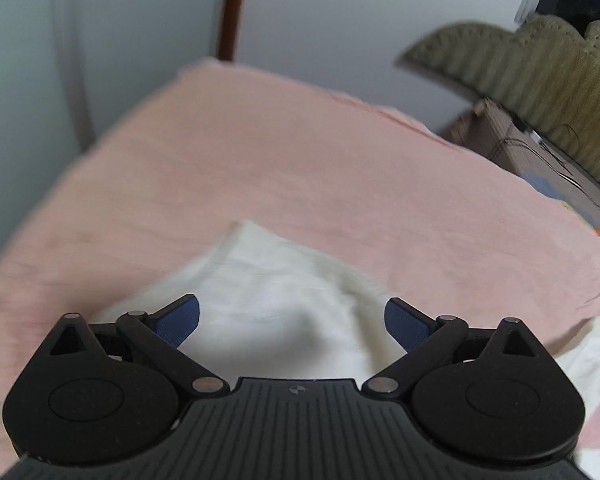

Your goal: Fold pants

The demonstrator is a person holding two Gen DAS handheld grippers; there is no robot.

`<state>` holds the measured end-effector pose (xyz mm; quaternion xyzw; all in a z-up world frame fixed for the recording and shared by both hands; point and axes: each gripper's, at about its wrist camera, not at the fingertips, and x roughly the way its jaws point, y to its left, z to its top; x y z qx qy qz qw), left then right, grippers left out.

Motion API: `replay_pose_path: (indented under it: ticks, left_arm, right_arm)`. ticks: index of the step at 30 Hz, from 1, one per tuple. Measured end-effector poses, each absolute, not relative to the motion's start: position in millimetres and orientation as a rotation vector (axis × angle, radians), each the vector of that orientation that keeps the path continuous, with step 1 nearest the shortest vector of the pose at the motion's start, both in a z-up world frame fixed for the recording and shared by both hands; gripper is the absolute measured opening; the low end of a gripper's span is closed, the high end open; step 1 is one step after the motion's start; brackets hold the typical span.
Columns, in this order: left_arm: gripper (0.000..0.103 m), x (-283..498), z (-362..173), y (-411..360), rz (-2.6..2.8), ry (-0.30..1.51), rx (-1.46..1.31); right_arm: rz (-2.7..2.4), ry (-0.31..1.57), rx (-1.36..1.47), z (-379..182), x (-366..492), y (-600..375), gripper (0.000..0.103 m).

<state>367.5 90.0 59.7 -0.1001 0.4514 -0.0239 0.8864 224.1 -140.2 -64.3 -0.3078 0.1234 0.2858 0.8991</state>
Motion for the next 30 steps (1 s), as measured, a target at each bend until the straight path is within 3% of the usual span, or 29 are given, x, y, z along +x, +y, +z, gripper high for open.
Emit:
replay_pose_path:
  ticks: [6, 11, 13, 14, 16, 18, 21, 27, 30]
  left_arm:
    - [0.091, 431.3, 25.9, 62.4, -0.003, 1.136, -0.200]
    - [0.088, 455.5, 5.9, 64.1, 0.039, 1.190, -0.277]
    - [0.076, 459.5, 1.3, 62.1, 0.050, 1.203, -0.261]
    - [0.060, 462.6, -2.4, 61.4, 0.058, 1.212, -0.242]
    - [0.048, 465.3, -5.1, 57.6, 0.070, 1.215, -0.221]
    - [0.011, 460.3, -4.0, 57.9, 0.042, 1.200, -0.216]
    - [0.005, 439.1, 5.6, 59.3, 0.052, 1.111, -0.216]
    - [0.004, 334.2, 47.7, 54.6, 0.038, 0.751, -0.006]
    - [0.004, 277.2, 56.7, 71.4, 0.021, 0.660, -0.046]
  right_arm:
    - [0.596, 0.230, -0.670, -68.2, 218.0, -137.0, 0.092]
    - [0.594, 0.230, -0.671, -69.5, 216.2, -139.4, 0.092]
    - [0.595, 0.232, -0.670, -70.0, 217.7, -137.8, 0.091]
    - [0.595, 0.232, -0.670, -70.4, 217.4, -138.3, 0.091]
    - [0.594, 0.233, -0.670, -70.7, 217.4, -137.4, 0.092]
    - [0.594, 0.232, -0.670, -70.4, 217.5, -136.7, 0.092]
    - [0.594, 0.233, -0.672, -69.5, 224.8, -126.3, 0.091]
    - [0.579, 0.203, -0.672, -69.2, 225.3, -125.4, 0.092]
    - [0.590, 0.157, -0.684, -65.8, 219.2, -132.0, 0.092]
